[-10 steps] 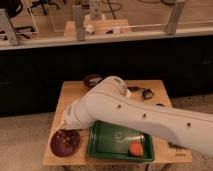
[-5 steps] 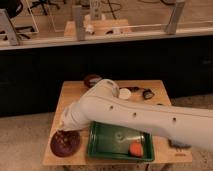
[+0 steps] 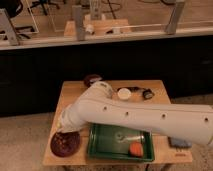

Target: Place grapes in purple bowl

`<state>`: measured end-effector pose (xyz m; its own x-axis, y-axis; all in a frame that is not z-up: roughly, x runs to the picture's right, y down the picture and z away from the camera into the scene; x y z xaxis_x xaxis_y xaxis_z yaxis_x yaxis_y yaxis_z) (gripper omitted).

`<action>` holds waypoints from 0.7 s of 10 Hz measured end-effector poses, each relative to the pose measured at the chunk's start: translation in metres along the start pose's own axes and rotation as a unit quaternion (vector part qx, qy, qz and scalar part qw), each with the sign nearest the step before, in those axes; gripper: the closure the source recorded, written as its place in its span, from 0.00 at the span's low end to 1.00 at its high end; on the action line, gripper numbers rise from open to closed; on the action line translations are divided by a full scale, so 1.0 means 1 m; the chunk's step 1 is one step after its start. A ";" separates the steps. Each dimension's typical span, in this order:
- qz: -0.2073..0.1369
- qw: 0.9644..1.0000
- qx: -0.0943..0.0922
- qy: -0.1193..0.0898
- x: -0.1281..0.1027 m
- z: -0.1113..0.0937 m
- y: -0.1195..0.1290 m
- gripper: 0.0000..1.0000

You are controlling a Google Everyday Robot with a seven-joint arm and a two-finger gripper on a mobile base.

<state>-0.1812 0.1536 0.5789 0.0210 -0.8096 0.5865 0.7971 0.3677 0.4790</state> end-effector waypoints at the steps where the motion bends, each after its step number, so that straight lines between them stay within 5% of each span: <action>1: 0.001 1.000 -0.002 -0.002 0.001 0.005 0.000 1.00; 5: 0.011 1.000 -0.003 -0.018 0.006 0.025 -0.001 0.97; 7: 0.023 0.999 0.013 -0.022 0.009 0.017 -0.001 0.79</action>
<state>-0.1919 0.1540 0.5952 0.0296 -0.7709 0.6363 0.7805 0.4155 0.4671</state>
